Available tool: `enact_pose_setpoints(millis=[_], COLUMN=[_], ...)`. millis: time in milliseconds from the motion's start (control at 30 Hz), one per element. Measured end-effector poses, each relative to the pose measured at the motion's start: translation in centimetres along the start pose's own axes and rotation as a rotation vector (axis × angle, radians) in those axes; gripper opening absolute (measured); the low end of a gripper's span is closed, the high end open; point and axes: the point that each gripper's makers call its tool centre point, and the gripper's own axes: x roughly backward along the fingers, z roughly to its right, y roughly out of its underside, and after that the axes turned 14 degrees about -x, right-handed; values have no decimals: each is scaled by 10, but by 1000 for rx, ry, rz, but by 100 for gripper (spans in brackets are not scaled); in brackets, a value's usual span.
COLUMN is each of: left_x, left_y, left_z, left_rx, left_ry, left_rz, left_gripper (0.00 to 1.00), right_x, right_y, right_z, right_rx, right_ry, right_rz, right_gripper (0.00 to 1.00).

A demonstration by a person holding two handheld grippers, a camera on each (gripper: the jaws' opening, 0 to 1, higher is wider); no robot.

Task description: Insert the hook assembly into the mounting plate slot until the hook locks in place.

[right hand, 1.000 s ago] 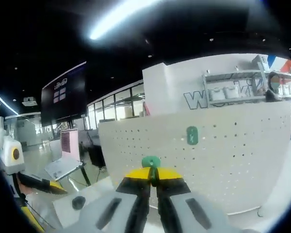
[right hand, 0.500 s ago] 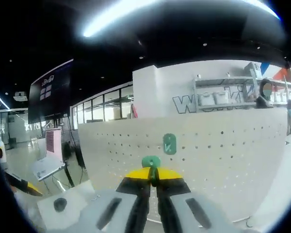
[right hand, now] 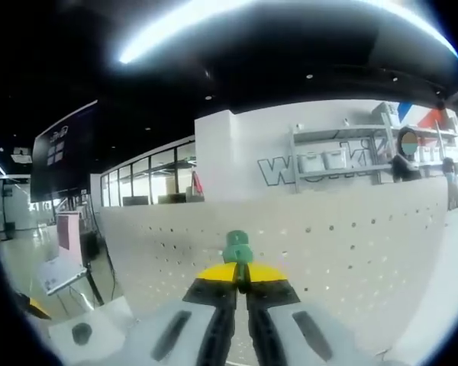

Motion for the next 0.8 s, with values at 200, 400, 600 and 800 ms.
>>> enact_pose_setpoints(millis=[200, 400, 600, 800], left_x=[0, 1, 2, 1], left_y=[-1, 2, 4, 6], left_z=[-4, -8, -9, -11], left_rx=[-9, 1, 27, 27], left_ry=[-7, -9, -8, -15], left_rz=[0, -6, -4, -11], left_gripper=[97, 96, 95, 94], right_x=[-10, -20, -25, -28], right_y=[-3, -7, -12, -19], right_z=[5, 13, 23, 34], right_rx=[-4, -24, -18, -28], right_ry=[21, 45, 67, 90], right_rz=[16, 36, 47, 70], right_gripper=[1, 1, 1, 1])
